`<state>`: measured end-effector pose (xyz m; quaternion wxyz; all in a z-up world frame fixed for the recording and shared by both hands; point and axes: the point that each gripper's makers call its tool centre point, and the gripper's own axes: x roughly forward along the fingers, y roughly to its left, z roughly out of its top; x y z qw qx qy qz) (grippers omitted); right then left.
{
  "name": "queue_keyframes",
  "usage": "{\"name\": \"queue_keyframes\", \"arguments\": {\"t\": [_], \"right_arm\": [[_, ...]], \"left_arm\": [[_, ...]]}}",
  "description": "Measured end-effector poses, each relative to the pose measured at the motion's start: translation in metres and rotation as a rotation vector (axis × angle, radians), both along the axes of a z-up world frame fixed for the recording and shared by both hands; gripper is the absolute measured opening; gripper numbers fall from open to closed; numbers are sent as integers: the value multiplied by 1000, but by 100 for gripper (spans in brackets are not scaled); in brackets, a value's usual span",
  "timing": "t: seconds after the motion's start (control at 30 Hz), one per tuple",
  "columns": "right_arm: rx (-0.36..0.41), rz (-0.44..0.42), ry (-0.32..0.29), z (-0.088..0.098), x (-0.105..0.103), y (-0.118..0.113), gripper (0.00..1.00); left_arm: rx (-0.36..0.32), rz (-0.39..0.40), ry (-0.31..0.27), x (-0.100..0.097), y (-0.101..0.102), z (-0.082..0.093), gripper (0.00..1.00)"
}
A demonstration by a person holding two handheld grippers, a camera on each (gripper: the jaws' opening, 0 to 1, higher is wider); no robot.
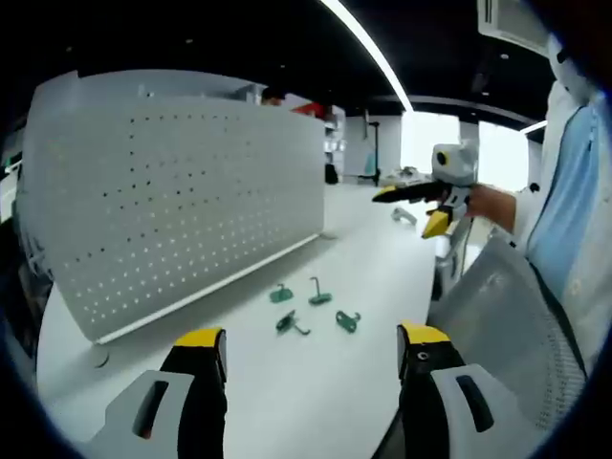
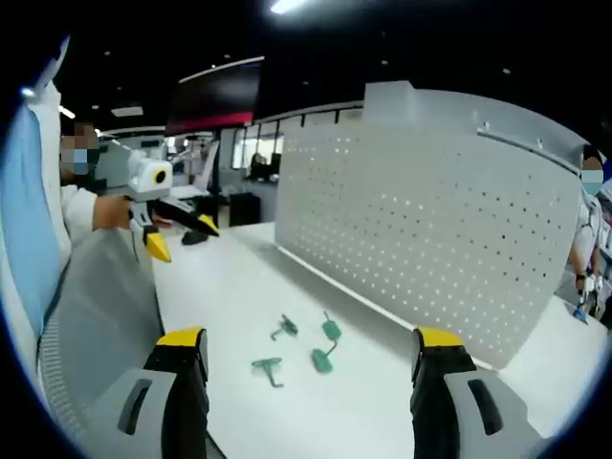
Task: Insert the hook assembly into the mounting plate slot until the hook locks in place.
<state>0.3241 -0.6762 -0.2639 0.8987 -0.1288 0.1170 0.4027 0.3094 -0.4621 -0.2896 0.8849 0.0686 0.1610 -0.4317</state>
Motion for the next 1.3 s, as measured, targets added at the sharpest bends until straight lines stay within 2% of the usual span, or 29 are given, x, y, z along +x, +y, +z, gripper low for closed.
{"name": "queue_keyframes", "arguments": {"t": [0.5, 0.67, 0.93, 1.3], "right_arm": [[-26, 38, 2, 2, 7, 8, 85], [-36, 54, -17, 8, 10, 10, 84], [-35, 52, -30, 13, 16, 4, 83], [-14, 57, -14, 3, 17, 10, 81]], "left_arm": [[0, 10, -11, 2, 3, 2, 74], [-4, 21, -12, 4, 5, 3, 74], [12, 21, 1, 5, 4, -2, 74], [22, 37, 1, 7, 7, -3, 74]]}}
